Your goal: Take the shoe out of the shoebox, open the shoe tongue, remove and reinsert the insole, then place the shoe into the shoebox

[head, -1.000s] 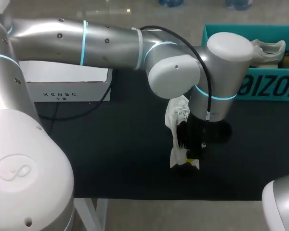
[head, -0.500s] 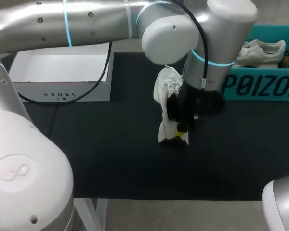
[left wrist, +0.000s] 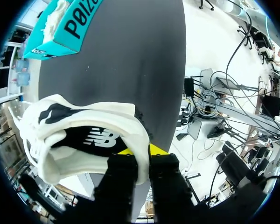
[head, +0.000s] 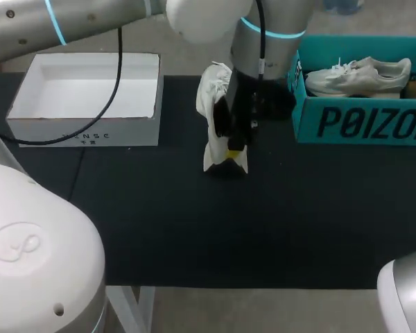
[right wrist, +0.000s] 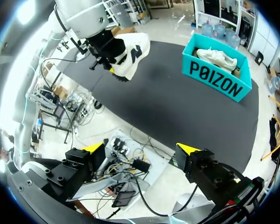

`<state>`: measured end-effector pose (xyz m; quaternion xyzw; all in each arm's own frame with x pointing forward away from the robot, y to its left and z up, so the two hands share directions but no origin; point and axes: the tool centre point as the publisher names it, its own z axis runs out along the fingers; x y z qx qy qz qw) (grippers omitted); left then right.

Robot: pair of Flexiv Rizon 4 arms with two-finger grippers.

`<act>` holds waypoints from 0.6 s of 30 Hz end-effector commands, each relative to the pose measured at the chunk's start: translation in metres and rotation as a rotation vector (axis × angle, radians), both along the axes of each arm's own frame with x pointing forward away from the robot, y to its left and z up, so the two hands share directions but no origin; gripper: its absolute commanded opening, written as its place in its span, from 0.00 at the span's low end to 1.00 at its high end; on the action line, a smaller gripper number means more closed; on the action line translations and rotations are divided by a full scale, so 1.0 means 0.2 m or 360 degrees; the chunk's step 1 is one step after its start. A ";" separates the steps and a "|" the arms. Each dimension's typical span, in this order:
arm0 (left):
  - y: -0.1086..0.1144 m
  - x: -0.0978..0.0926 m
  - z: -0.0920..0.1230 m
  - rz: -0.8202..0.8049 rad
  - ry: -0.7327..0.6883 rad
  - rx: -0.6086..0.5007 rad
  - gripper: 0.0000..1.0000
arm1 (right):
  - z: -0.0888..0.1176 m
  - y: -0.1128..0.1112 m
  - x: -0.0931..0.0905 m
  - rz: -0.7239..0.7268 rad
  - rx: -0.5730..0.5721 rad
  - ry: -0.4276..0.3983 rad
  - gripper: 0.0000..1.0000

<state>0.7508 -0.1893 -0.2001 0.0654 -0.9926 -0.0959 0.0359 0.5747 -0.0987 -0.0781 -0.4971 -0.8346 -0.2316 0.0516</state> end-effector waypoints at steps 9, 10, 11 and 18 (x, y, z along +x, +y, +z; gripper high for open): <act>0.23 0.17 0.15 0.0098 0.0046 0.0027 0.00 | 0.01 0.00 0.01 0.0001 -0.0005 0.0010 1.00; 0.23 0.17 0.15 0.0098 0.0046 0.0027 0.00 | 0.01 0.00 0.01 0.0001 -0.0005 0.0010 1.00; 0.23 0.17 0.15 0.0098 0.0046 0.0027 0.00 | 0.01 0.00 0.01 0.0001 -0.0005 0.0010 1.00; 0.23 0.17 0.15 0.0098 0.0046 0.0027 0.00 | 0.01 0.00 0.01 0.0001 -0.0005 0.0010 1.00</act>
